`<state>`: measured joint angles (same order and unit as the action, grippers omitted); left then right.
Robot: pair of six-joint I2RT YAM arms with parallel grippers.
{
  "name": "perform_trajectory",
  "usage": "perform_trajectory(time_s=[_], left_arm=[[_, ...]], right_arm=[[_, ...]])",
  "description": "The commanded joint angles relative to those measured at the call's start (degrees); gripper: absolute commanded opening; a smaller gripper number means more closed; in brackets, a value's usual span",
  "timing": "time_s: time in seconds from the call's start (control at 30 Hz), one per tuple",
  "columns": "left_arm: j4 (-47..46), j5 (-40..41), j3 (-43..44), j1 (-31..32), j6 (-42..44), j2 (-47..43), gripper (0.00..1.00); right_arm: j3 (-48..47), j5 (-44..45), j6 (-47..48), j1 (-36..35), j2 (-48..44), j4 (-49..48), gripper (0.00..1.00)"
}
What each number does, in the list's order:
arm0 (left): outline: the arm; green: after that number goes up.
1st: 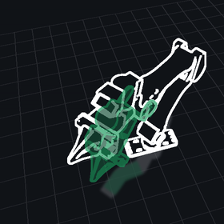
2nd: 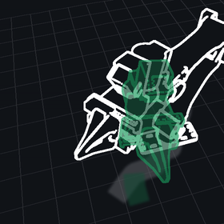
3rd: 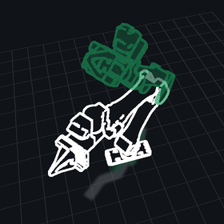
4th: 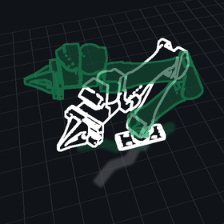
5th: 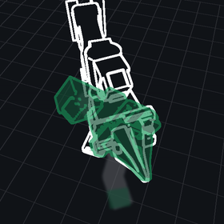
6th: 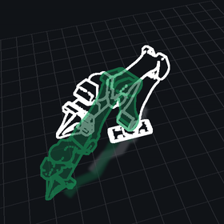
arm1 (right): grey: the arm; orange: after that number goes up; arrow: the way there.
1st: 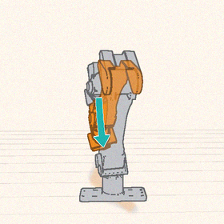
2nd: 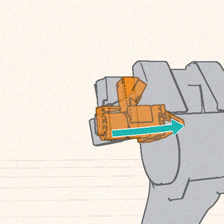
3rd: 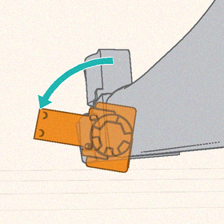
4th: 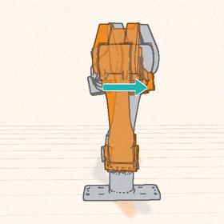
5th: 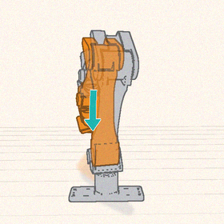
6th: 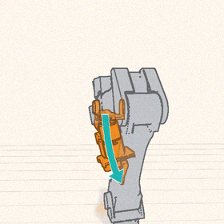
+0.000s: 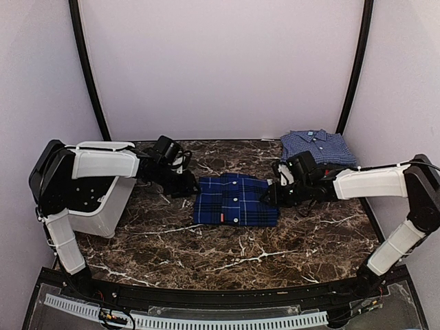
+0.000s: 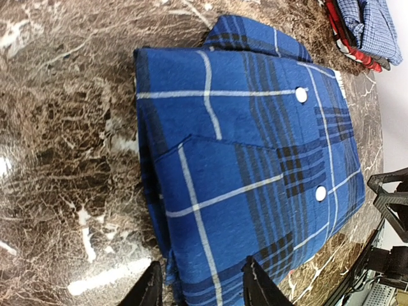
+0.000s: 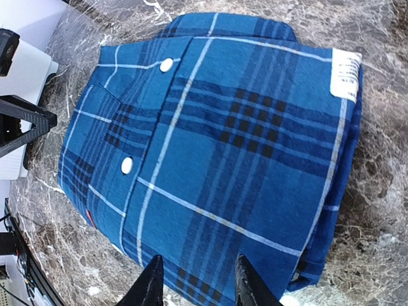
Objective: Fold and stack the long sleeve shirts
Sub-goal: Pick up the square-folded shirt from the center of the board.
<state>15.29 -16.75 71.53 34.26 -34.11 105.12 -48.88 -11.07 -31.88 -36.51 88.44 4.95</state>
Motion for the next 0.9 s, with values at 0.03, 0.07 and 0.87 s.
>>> perform_trajectory(time_s=[0.03, 0.07, 0.87], left_arm=[[-2.1, -1.8, -2.4, -0.7, -0.2, -2.6, 0.42], [-2.3, -2.2, -2.5, -0.8, -0.2, -2.5, 0.43], [-7.1, -6.7, -4.3, -1.4, -1.9, 6.8, 0.43]], right_arm=[[3.8, 0.7, -2.2, -0.5, -0.3, -4.4, 0.34], [4.2, 0.8, -2.3, -0.5, 0.0, -4.6, 0.33], [9.0, 0.2, -2.7, -0.5, 1.4, -6.9, 0.31]])
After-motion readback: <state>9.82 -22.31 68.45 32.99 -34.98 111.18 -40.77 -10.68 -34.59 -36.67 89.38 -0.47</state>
